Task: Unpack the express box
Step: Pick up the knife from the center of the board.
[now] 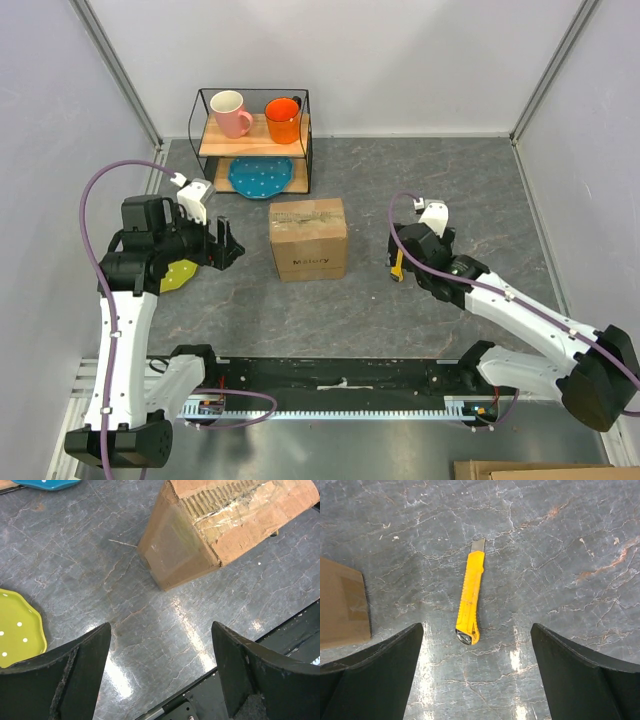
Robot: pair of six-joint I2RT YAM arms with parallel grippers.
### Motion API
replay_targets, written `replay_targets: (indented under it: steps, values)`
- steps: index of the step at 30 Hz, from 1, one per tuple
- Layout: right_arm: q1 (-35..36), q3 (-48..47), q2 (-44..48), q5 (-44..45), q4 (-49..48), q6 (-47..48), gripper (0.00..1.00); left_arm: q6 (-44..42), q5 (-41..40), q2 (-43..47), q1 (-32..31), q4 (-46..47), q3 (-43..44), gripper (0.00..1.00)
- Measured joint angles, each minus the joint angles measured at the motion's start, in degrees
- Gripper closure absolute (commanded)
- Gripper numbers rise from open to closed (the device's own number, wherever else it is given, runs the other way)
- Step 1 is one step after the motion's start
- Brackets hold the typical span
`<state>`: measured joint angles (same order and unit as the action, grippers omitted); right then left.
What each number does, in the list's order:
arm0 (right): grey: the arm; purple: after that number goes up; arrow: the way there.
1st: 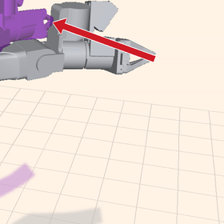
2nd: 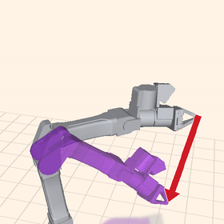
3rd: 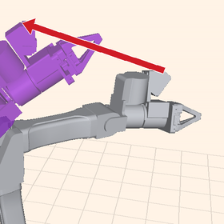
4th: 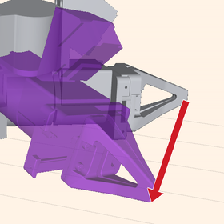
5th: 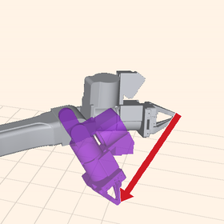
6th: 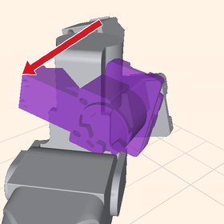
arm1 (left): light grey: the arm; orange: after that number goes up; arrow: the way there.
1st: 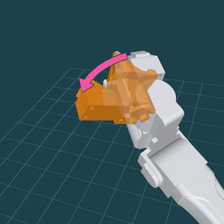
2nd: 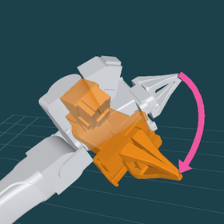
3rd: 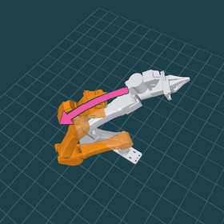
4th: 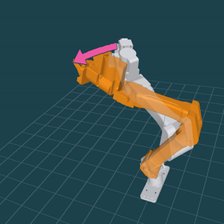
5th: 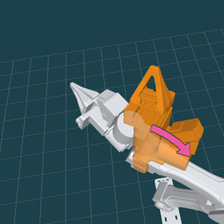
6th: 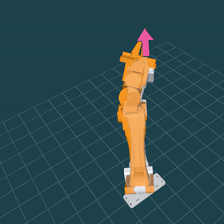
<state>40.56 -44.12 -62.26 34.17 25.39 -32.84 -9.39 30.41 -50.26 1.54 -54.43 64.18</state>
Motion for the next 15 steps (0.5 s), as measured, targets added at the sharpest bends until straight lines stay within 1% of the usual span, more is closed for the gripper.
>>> replay_targets:
  steps: [1,3,4,7,11,15]
  values:
    - [0.0,0.66,0.0,0.02,-0.37,-0.22,0.09,-0.09,-0.07,0.0,0.0,0.0,0.02,0.12]
    - [0.0,2.01,-0.55,0.15,-1.81,-0.74,0.13,-0.13,-0.11,-0.02,0.0,-0.04,0.02,0.12]
    - [0.0,2.64,-0.85,0.17,-2.54,-1.01,0.17,-0.15,-0.11,-0.02,0.0,-0.11,0.02,0.12]
    - [0.0,6.62,-1.7,0.04,-6.34,-2.12,0.23,-0.15,-0.11,-0.04,0.0,-0.33,0.04,0.12]
    - [0.0,9.66,-2.05,-0.52,-9.77,-2.49,0.27,-0.17,-0.13,-0.04,0.0,-0.37,0.04,0.12]
    - [0.0,10.69,-4.35,-1.42,-13.09,-2.84,0.29,-0.42,-0.26,-0.04,0.0,-0.39,0.04,0.12]
